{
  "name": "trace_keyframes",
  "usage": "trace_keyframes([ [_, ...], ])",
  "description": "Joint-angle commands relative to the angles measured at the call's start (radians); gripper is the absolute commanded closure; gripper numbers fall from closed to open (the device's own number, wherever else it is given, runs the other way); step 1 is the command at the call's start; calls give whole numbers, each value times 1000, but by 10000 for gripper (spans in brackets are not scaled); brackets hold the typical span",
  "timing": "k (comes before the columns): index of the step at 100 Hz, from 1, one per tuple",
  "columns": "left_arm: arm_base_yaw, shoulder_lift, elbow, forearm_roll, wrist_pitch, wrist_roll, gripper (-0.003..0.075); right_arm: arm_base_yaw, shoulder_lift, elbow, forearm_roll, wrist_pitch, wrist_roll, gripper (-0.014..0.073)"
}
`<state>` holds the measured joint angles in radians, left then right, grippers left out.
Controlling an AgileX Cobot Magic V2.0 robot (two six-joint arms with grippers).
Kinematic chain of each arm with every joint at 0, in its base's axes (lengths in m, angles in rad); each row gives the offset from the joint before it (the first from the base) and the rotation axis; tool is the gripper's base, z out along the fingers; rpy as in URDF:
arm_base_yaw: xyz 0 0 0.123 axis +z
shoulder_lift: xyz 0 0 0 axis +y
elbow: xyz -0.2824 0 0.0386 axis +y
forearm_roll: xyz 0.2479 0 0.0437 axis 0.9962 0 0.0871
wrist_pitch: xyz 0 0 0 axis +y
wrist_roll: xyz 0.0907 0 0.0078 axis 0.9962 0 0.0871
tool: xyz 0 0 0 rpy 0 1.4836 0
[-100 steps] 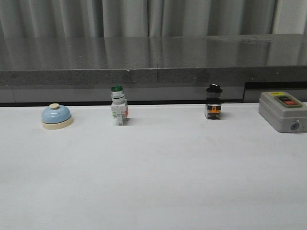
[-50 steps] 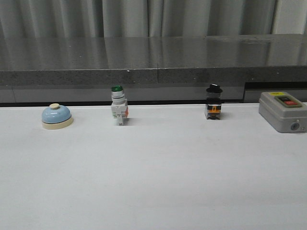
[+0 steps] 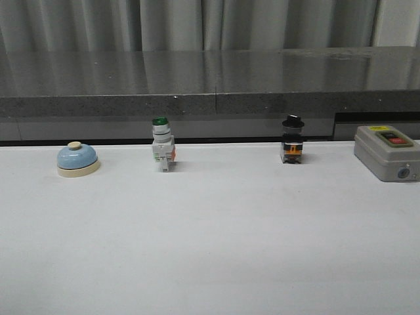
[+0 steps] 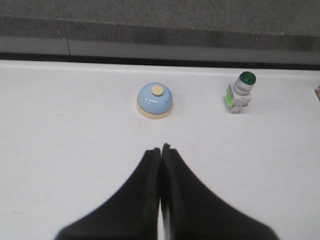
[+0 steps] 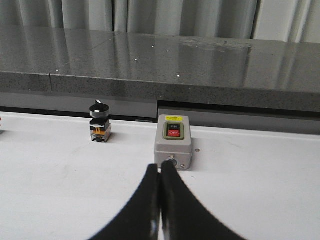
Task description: Place and press bell with both arms
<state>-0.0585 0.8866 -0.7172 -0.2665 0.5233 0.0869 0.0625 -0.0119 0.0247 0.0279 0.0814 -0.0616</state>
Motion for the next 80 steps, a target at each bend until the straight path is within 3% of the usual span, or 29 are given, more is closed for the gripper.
trace_keyframes([
  [1,-5,36,-49,-18,-32,-10,740,-3,-18,-13,-5,-87,-3,654],
  [13,-5,71,-51,-18,-28,-10,731,-3,-18,-13,-5,-87,-3,654],
  [22,-5,71,-51,-18,-17,-2,641,-3,-18,-13,-5,-87,-3,654],
  [29,-5,71,-51,-18,-13,32,496,-3,-18,-13,-5,-87,-3,654],
  [42,-5,71,-51,-16,-3,60,110,-3,-18,-13,-5,-87,-3,654],
  [48,-5,71,-51,-16,-5,60,0,-3,-18,-13,-5,-87,-3,654],
  [62,-5,71,-51,-26,2,60,62,-3,-18,-13,-5,-87,-3,654],
  [80,-5,87,-66,-26,-19,60,69,-3,-18,-13,-5,-87,-3,654],
])
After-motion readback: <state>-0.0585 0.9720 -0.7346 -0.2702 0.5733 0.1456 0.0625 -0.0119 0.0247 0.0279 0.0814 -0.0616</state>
